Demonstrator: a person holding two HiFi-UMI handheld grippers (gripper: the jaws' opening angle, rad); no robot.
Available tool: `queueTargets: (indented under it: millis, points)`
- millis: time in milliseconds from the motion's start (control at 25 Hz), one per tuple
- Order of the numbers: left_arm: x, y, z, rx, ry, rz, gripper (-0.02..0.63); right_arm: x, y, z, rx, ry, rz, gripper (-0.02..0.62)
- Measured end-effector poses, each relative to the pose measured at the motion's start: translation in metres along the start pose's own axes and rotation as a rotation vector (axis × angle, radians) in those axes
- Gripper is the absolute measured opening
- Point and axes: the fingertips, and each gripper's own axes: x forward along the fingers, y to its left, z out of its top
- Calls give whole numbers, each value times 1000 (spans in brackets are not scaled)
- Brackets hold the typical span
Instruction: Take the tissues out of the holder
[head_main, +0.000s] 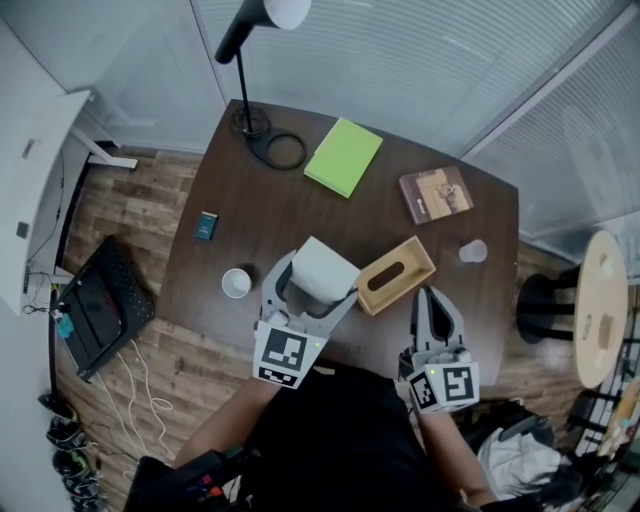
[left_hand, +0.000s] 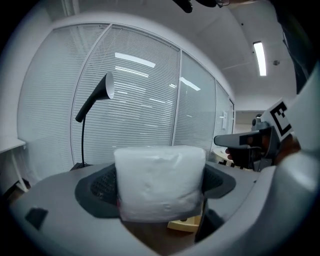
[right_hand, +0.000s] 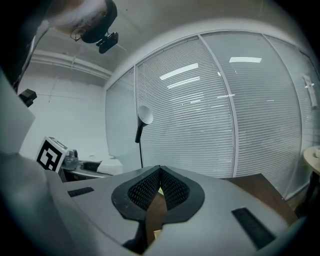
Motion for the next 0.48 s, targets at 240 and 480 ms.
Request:
queueTargets:
  millis: [240, 480]
  points:
    - [-39, 0, 22, 9, -43, 33, 472, -8, 11, -2, -1, -7, -20, 11]
    - [-58, -5, 24, 0, -97, 52, 472, -19, 26, 3, -10, -30, -8, 11]
